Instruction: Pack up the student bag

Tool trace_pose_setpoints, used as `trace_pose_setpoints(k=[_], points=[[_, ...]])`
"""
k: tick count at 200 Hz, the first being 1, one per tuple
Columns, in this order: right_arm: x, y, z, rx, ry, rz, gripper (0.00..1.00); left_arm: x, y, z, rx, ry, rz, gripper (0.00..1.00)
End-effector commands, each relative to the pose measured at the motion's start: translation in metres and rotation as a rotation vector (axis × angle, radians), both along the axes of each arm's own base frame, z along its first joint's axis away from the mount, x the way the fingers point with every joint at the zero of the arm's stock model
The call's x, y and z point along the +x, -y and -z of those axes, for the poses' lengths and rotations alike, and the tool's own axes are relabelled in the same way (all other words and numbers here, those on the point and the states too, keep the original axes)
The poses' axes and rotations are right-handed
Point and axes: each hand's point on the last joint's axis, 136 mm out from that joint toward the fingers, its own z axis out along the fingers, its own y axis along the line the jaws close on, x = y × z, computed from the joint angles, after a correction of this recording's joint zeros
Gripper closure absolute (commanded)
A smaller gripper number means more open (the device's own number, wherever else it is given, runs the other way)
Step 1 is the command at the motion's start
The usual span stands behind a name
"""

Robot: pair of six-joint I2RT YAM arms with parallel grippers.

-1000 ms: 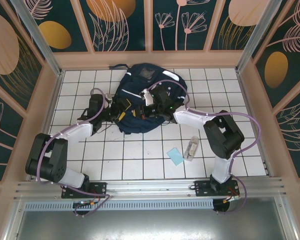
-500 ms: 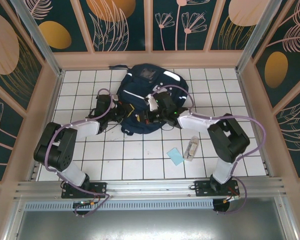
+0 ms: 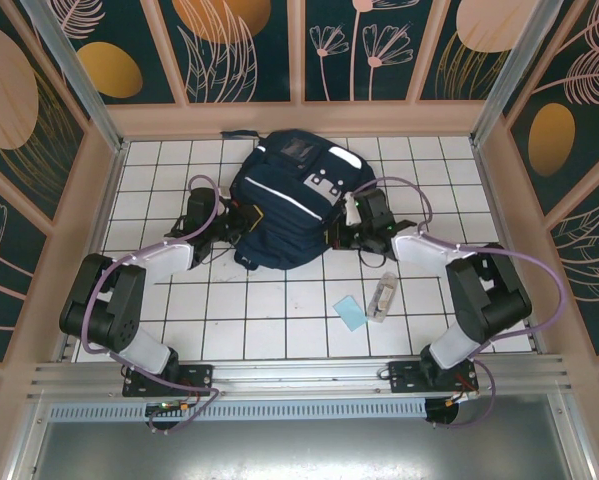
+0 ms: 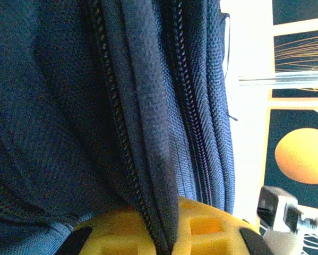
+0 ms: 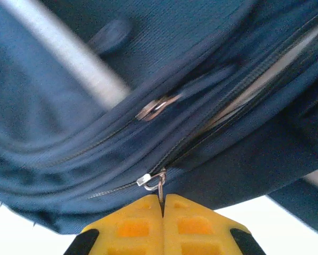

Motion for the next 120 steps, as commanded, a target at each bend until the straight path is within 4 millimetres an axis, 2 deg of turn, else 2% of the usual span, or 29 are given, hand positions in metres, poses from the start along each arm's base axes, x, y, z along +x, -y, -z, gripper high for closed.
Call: trace_pose_setpoints(k=[1, 23, 35, 44, 71, 91, 106, 120], points=[[0.043, 0.06, 0.013, -0.222, 0.061, 0.15, 1.0, 0.019, -0.019, -0.049, 0.005, 0.166, -0.055, 1.0], [0.082, 0.095, 0.025, -0.347, 0.08, 0.222, 1.0, 0.014, -0.017, -0.05, -0.004, 0.156, -0.032, 1.0], [0.096, 0.105, 0.032, -0.388, 0.065, 0.237, 1.0, 0.012, -0.018, -0.052, -0.006, 0.159, -0.03, 1.0], [0.101, 0.103, 0.032, -0.384, 0.068, 0.231, 1.0, 0.011, -0.019, -0.053, -0.005, 0.162, -0.031, 1.0], [0.096, 0.082, 0.006, -0.279, 0.106, 0.177, 1.0, 0.011, -0.023, -0.052, 0.015, 0.167, -0.037, 1.0], [0.083, 0.082, -0.011, -0.269, 0.129, 0.154, 1.0, 0.015, -0.03, -0.048, 0.008, 0.162, -0.045, 1.0], [0.077, 0.091, -0.014, -0.316, 0.133, 0.166, 1.0, 0.019, -0.036, -0.05, 0.009, 0.167, -0.037, 1.0], [0.078, 0.11, -0.004, -0.395, 0.117, 0.212, 1.0, 0.021, -0.041, -0.05, 0.027, 0.166, -0.021, 1.0]])
